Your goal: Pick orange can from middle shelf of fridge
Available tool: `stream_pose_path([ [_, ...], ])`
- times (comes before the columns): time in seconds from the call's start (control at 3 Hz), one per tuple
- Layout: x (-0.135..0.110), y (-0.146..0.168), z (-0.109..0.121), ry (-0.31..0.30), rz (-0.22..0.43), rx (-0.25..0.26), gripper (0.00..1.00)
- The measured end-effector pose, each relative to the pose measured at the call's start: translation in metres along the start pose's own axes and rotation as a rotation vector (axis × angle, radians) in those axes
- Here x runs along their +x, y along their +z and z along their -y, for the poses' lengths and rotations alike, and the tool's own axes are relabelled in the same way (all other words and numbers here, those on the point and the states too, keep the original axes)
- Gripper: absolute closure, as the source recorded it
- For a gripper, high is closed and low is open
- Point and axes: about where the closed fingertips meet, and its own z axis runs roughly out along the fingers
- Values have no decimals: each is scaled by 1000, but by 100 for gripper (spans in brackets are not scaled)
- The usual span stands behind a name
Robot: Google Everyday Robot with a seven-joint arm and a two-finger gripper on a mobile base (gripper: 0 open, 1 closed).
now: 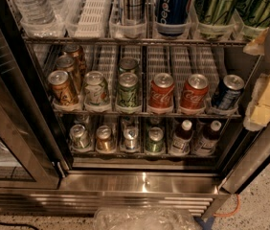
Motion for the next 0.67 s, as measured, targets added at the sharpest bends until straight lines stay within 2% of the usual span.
stream_pose_path([
  [0.33,-2,-1,0,-2,7,15,0],
  [0.67,-12,10,-8,-20,46,28,0],
])
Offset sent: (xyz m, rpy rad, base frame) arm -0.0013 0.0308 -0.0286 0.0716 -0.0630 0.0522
